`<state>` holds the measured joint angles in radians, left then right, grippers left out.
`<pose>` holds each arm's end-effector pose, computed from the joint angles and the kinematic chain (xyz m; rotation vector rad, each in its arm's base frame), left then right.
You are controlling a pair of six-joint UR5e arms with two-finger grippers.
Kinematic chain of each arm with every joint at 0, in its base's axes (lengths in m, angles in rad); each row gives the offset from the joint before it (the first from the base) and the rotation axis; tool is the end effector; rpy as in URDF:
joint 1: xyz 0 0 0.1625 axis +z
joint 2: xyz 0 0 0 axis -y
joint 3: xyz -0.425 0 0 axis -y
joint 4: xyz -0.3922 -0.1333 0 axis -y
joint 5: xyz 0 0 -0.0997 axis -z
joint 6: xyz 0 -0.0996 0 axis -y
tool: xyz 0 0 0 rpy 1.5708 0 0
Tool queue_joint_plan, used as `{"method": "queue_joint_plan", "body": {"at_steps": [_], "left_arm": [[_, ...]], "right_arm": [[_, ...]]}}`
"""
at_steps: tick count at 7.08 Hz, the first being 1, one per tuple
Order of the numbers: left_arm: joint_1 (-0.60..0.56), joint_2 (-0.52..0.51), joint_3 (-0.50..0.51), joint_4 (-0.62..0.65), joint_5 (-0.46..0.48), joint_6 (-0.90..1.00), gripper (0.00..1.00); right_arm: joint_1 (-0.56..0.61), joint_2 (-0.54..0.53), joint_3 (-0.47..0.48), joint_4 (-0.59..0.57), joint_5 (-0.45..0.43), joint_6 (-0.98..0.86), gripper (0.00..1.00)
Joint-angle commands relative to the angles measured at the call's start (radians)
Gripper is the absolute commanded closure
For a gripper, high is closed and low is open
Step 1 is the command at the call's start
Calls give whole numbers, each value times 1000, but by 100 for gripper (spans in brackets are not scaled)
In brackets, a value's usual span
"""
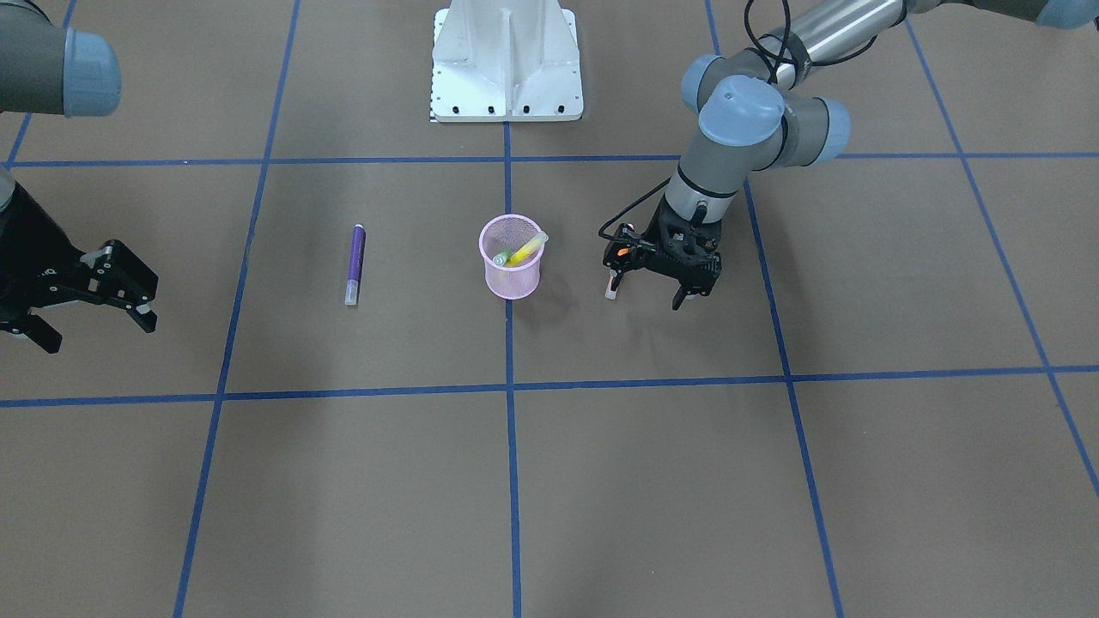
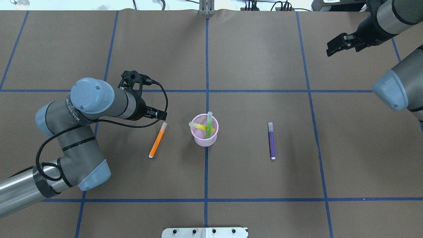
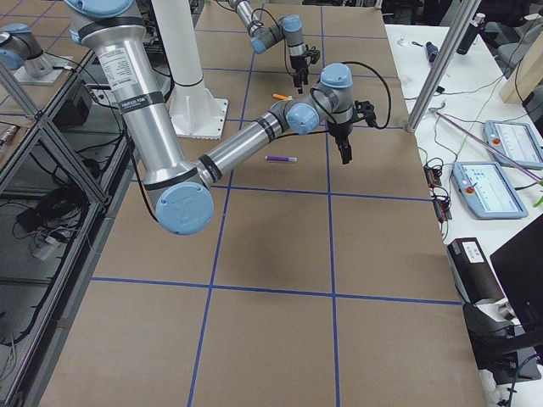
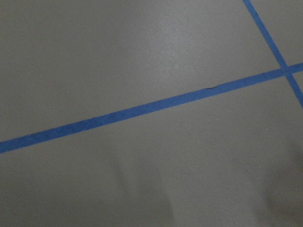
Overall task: Collect pens into pen holder
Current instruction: 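Lower the left gripper onto the orange marker and grasp it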
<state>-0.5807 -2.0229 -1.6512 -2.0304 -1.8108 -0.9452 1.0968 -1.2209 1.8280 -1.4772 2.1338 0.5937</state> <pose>0.4909 -0.4532 0.3151 0.3790 0.9383 0.1600 -0.2018 -0.5689 0.3381 0.3119 -0.8102 -0.0851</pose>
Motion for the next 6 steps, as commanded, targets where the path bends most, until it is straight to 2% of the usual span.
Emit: {"method": "queue_joint_plan", "body": {"at_steps": [1,2,4,5,6], "left_arm": [[62,-51,-6,143,-10,12,1],[86,-56,-9,174,-24,13,5],[99,-59,-9,188,-38,14,34],[97,-56,-7,188,-38,14,52],[97,-54,-9,188,-38,16,60]], "right_arm": [[0,0,-1,0,0,0,0],[-2,-2,-1,0,0,0,0],[-2,-5,-1,0,0,0,0],[-2,-5,-1,0,0,0,0],[-2,-5,-1,2,-2,0,0]]}}
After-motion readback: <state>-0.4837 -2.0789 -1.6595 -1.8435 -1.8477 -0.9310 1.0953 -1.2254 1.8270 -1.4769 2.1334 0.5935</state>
